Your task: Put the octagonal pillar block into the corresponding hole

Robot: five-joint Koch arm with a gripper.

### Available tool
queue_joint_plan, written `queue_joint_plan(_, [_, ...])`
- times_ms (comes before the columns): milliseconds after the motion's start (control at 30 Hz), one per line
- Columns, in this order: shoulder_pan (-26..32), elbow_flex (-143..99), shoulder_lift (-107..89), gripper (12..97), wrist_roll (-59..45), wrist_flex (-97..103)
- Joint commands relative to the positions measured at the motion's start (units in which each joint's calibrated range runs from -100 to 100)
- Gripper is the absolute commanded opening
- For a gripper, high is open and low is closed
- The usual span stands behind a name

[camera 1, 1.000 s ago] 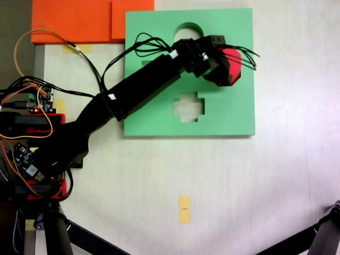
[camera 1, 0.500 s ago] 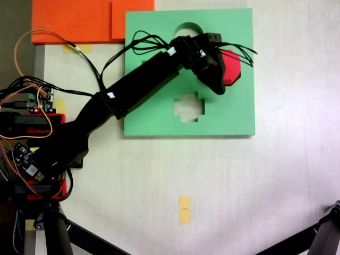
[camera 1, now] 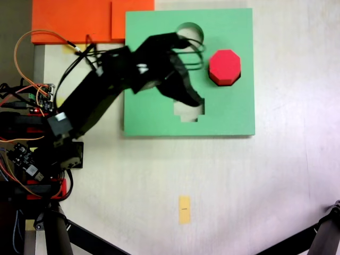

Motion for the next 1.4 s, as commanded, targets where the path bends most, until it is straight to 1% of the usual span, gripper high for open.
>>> queue_joint_plan(0, [-1.9,1.9,-13.0,87.2,-14.9,-3.2])
queue_joint_plan(33, [-2.8,1.9,-16.5,83.0,-17.0,-3.2])
queue_joint_plan(100, [-5.3,1.8,-22.8,70.3,-20.2,-3.2])
queue_joint_plan(133, [-6.5,1.2,-25.3,67.0,-22.3,-3.2])
queue_joint_plan(200, [-10.1,-1.2,-28.3,64.9,-27.4,-3.2])
queue_joint_plan(267, [-13.8,-3.2,-28.1,61.9,-29.4,-3.2])
queue_joint_plan(300, [-14.8,-3.2,-27.0,60.1,-29.4,-3.2])
queue_joint_plan(367, [-15.0,-7.3,-26.3,59.2,-29.4,-3.2])
queue_joint_plan(433, [-15.4,-20.6,-33.2,59.3,-29.3,-3.2])
queue_joint_plan(500, [-16.3,-41.0,-44.8,59.2,-29.3,8.3])
queue_joint_plan(533, [-16.6,-54.2,-52.7,59.2,-29.3,18.2])
queue_joint_plan(567, [-16.9,-63.8,-58.8,56.8,-29.4,25.7])
queue_joint_plan(600, [-17.0,-71.8,-64.8,52.7,-29.4,31.6])
queue_joint_plan(633, [-16.9,-79.0,-70.1,50.9,-29.5,36.4])
queue_joint_plan(733, [-16.7,-98.0,-80.2,50.7,-30.3,45.1])
queue_joint_plan(867, [-16.1,-125.9,-80.2,52.6,-33.0,60.1])
queue_joint_plan(967, [-16.5,-139.7,-80.2,53.5,-34.4,67.9])
queue_joint_plan(1033, [-16.5,-152.1,-80.2,53.5,-36.2,80.9])
queue_joint_plan(1100, [-16.4,-166.2,-80.2,52.8,-39.6,100.4])
queue_joint_plan(1133, [-16.2,-169.2,-80.2,52.7,-40.9,106.9])
queue_joint_plan(1233, [-15.4,-169.2,-80.2,52.5,-41.7,107.3])
queue_joint_plan(1367, [-15.7,-169.2,-80.2,51.8,-41.8,98.4])
